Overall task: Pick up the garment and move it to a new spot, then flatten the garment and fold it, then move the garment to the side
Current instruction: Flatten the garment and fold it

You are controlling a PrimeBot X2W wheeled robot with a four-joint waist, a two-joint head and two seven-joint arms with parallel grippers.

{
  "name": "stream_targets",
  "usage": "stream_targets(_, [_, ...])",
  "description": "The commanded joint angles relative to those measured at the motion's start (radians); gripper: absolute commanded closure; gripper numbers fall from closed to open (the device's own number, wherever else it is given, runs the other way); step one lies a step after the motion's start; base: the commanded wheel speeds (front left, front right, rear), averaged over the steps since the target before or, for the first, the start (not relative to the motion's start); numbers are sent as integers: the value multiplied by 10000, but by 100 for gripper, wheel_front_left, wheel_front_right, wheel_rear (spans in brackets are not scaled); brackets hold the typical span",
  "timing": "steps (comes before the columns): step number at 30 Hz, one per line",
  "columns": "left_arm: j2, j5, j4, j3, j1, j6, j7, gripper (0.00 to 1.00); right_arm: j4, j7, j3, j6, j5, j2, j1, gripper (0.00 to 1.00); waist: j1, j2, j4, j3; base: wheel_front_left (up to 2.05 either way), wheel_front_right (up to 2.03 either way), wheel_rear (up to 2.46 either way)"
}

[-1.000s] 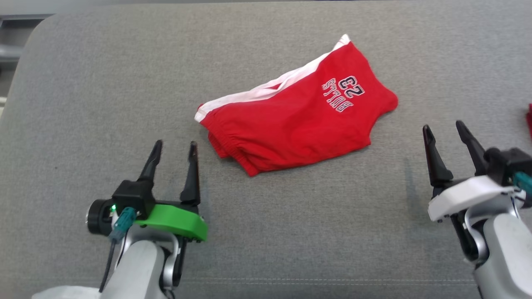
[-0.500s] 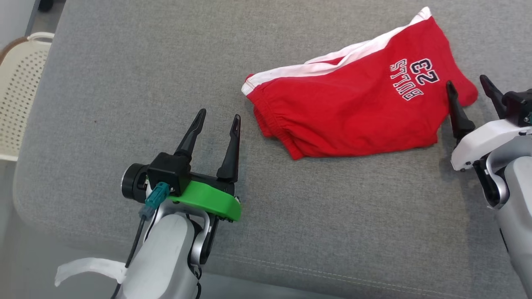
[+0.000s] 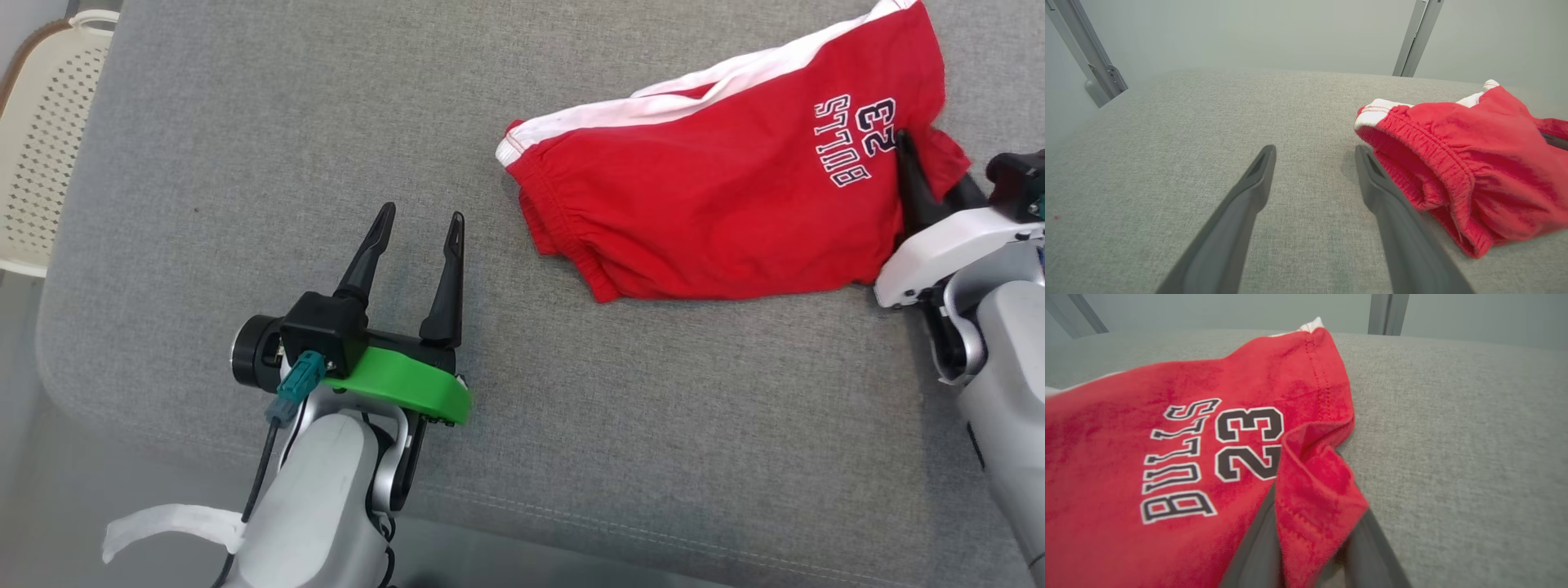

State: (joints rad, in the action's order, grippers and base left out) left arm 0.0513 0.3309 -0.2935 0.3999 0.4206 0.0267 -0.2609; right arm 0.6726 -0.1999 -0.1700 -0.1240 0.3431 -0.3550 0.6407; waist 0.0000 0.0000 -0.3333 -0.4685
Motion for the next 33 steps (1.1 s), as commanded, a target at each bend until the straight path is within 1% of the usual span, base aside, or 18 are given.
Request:
stream_targets(1, [-4, -87, 8, -41, 108, -1, -28, 0, 434, 301, -582, -117, 289, 632, -854, 100, 0, 0, 220, 92, 0, 0, 0])
stream_targets(5, [1, -191, -34, -111, 88, -54, -27, 0, -220, -23, -933, -114, 764, 705, -1127, 100, 0, 0, 562, 237, 0, 0, 0])
stream_targets(9, [3, -277, -68, -271, -32, -47, -27, 0, -1211, -354, -712, -78, 1134, 805, -1700, 100, 0, 0, 949, 399, 0, 0, 0])
stream_targets(15, [112, -461, -141, -571, -219, -64, -27, 0, -3042, -592, 412, -62, 1160, 1189, -3357, 100, 0, 0, 1506, 677, 0, 0, 0])
stream_targets(20, [240, -550, -162, -793, -400, -73, -27, 0, -4120, -635, 1373, -64, 961, 1671, -4553, 100, 0, 0, 1903, 899, 0, 0, 0])
stream_targets(23, [289, -570, -188, -891, -472, -75, -27, 0, -4307, -553, 1821, -64, 826, 1839, -4936, 100, 0, 0, 2050, 1019, 0, 0, 0])
stream_targets(27, [315, -575, -231, -908, -527, -94, -27, 0, -4266, -488, 2098, -64, 819, 1940, -4904, 100, 0, 0, 2107, 1086, 0, 0, 0])
stream_targets(30, [315, -583, -277, -890, -521, -127, -27, 0, -4098, -422, 2204, -64, 903, 1975, -4656, 100, 0, 0, 2103, 1150, 0, 0, 0])
stream_targets(31, [319, -579, -279, -896, -515, -133, -27, 0, -4077, -430, 2166, -64, 797, 1912, -4577, 100, 0, 0, 2105, 1167, 0, 0, 0])
stream_targets(33, [313, -584, -303, -882, -502, -145, -27, 0, -4172, -437, 2071, -64, 838, 1991, -4387, 100, 0, 0, 2081, 1211, 0, 0, 0])
